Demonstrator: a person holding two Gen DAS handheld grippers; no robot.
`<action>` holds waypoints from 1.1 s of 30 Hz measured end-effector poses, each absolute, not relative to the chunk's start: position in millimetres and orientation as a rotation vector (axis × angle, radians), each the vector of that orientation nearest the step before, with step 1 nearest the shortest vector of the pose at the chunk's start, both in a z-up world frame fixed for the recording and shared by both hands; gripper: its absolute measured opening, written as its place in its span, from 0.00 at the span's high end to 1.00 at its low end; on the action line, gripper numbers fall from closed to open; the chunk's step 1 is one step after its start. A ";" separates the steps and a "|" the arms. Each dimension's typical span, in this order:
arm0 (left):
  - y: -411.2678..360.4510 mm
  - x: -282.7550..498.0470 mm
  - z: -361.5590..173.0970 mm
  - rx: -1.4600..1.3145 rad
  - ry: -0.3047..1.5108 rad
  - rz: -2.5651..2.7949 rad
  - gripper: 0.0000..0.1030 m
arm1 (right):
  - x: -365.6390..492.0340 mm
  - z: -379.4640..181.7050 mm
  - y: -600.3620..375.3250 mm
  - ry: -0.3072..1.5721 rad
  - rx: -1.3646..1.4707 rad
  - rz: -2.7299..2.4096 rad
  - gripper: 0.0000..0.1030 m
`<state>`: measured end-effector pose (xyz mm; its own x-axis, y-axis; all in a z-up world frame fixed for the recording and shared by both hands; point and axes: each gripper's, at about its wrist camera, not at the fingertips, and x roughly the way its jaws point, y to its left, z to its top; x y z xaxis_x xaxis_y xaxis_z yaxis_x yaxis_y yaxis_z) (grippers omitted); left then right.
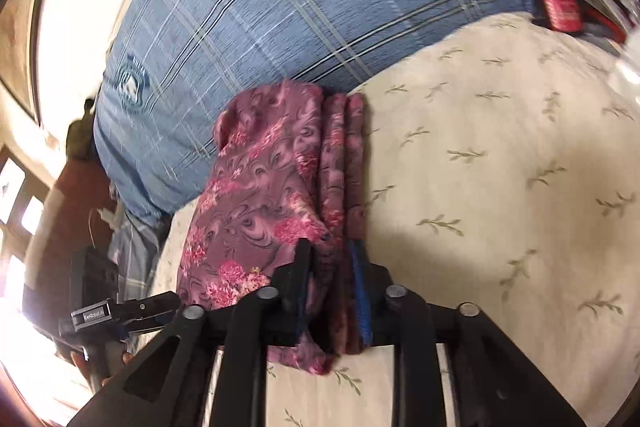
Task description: Fold small clothes
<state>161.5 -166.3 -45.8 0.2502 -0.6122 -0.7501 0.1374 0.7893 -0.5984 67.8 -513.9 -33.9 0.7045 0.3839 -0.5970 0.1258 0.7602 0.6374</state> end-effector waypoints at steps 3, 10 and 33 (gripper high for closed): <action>-165.8 174.3 -43.4 -0.504 1.219 -0.544 0.33 | 70.7 -36.7 -521.1 0.796 0.734 0.140 0.59; -174.6 220.2 -61.6 -0.595 1.253 -0.584 0.33 | 123.3 -48.1 -520.5 0.822 0.767 0.161 0.45; -165.8 195.9 2.0 -0.574 1.175 -0.623 0.75 | 117.0 -8.9 -459.9 0.790 0.635 0.386 0.77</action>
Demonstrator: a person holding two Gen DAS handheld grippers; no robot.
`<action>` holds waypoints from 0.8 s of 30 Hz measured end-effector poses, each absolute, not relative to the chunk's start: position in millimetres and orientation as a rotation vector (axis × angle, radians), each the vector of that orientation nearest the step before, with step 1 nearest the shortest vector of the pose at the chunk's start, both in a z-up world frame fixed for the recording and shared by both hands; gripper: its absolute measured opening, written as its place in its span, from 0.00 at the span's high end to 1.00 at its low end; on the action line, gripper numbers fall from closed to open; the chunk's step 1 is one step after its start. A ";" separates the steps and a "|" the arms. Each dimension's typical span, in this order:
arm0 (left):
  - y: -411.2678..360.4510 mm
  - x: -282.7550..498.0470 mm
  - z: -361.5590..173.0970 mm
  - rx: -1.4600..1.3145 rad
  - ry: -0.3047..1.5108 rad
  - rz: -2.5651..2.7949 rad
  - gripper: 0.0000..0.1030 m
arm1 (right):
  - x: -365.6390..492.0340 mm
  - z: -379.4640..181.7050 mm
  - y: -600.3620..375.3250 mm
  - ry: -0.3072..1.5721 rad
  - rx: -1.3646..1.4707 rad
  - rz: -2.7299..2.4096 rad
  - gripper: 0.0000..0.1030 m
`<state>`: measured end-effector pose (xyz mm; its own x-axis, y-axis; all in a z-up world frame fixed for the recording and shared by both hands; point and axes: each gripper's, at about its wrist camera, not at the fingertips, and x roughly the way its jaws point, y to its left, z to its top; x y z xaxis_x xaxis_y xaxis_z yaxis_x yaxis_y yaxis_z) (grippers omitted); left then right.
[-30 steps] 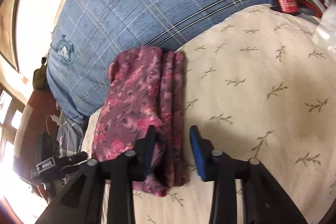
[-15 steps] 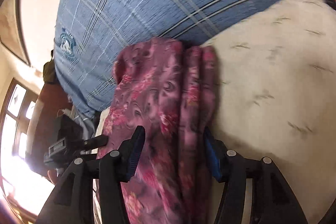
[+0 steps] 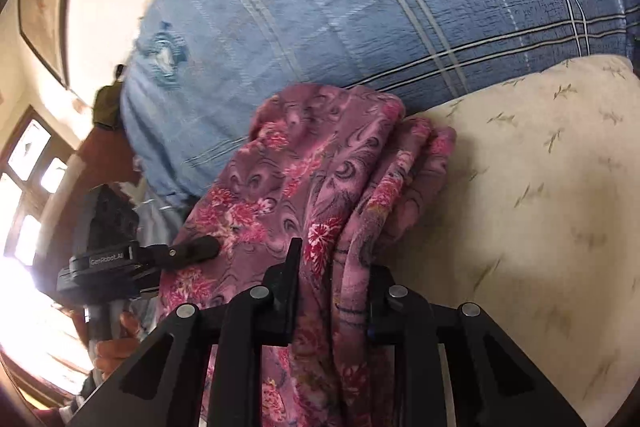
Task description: Fold small clothes
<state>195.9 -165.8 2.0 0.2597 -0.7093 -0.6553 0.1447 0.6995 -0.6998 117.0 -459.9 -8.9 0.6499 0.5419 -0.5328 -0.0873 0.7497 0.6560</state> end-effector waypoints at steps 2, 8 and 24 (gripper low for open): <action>-145.8 168.3 5.9 -0.599 1.174 -0.649 0.75 | 90.1 -1.9 -452.9 0.770 0.667 0.438 0.77; -113.4 97.9 -27.6 -0.507 1.254 -0.618 0.72 | 18.4 -41.3 -414.1 0.897 0.666 0.482 0.75; -117.1 218.4 -15.1 -0.430 1.186 -0.515 0.47 | 72.4 -23.7 -418.2 0.848 0.602 0.270 0.61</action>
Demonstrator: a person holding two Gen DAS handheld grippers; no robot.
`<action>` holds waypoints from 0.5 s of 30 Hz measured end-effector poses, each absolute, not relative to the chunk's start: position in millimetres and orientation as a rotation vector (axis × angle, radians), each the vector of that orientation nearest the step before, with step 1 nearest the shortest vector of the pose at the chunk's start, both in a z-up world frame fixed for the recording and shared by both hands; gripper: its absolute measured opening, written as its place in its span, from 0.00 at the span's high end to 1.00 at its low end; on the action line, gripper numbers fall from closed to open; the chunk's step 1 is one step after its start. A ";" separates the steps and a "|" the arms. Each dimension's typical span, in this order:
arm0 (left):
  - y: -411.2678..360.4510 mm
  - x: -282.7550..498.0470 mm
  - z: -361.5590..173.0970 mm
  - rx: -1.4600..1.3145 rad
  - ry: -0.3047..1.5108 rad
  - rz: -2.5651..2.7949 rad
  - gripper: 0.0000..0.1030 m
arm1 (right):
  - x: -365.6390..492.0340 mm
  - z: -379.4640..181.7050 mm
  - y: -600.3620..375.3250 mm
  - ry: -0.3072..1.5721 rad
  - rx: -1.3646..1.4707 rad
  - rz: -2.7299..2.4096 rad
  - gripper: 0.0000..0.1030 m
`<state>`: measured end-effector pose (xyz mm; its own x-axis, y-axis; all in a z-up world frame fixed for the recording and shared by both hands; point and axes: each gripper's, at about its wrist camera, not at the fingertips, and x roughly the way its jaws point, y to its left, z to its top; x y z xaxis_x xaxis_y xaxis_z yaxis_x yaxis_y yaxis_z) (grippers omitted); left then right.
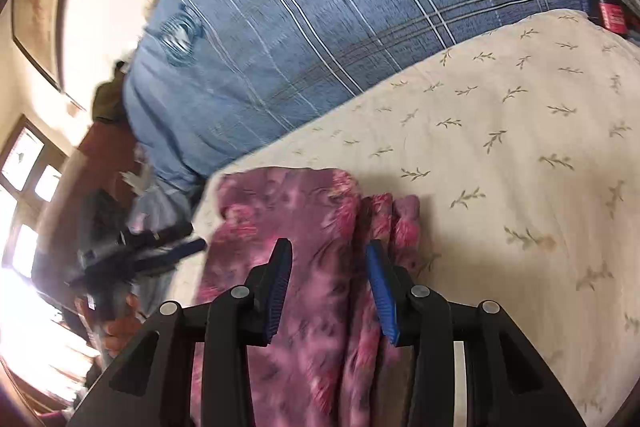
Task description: Fold small clothes
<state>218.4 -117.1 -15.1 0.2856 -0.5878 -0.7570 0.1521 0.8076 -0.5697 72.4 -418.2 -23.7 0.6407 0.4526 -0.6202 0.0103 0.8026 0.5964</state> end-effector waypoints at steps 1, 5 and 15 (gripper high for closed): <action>-124.8 230.1 -21.1 -0.413 1.204 -0.512 0.62 | 75.8 -27.4 -415.7 0.848 0.591 0.273 0.72; -151.4 259.9 -27.9 -0.330 1.204 -0.499 0.85 | 75.0 -15.3 -418.8 0.767 0.598 0.342 0.96; -148.4 274.9 -33.3 -0.379 1.250 -0.524 0.71 | 63.2 -41.8 -452.7 0.822 0.670 0.275 0.88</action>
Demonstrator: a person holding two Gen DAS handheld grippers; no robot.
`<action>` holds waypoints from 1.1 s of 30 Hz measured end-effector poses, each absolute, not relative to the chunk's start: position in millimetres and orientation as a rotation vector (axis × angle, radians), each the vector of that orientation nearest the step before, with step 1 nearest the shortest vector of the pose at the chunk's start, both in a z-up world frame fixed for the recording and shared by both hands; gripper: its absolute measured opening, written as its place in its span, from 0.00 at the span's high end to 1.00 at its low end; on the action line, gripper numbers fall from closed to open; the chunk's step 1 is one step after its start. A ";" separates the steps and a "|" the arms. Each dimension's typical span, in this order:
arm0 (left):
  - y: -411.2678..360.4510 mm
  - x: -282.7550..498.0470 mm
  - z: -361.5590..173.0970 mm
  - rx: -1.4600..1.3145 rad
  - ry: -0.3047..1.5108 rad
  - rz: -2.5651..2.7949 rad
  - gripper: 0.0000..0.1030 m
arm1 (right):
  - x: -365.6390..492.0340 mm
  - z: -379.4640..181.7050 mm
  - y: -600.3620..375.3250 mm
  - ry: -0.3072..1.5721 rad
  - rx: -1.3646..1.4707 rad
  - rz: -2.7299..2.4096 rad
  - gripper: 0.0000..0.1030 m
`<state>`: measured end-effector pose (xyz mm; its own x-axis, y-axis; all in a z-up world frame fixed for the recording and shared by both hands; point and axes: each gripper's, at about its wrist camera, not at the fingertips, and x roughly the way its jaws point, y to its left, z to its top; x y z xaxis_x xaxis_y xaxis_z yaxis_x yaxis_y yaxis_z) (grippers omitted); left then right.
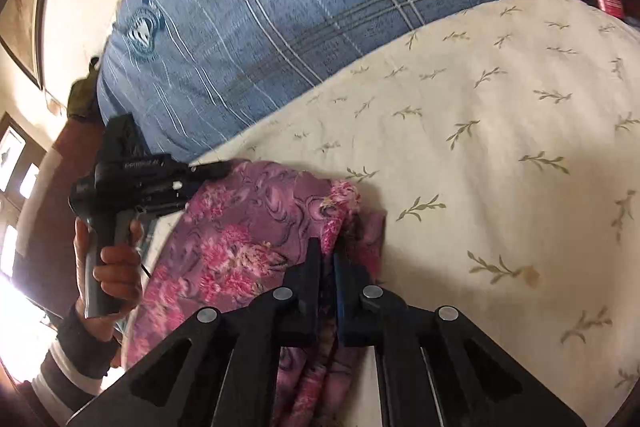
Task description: Fold small clothes
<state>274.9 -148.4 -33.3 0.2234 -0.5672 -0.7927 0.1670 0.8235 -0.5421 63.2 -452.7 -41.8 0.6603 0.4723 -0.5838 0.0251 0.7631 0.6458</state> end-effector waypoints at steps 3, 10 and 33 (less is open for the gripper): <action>-127.2 244.0 -22.2 -0.333 1.231 -0.533 0.52 | 34.0 -34.6 -467.5 0.737 0.801 0.331 0.87; -107.5 163.5 -34.2 -0.372 1.262 -0.608 0.46 | 15.2 -57.9 -441.5 0.836 0.780 0.360 0.81; -93.3 52.1 -42.2 -0.501 1.282 -0.629 0.36 | -70.4 -5.4 -409.2 0.739 0.562 0.310 0.90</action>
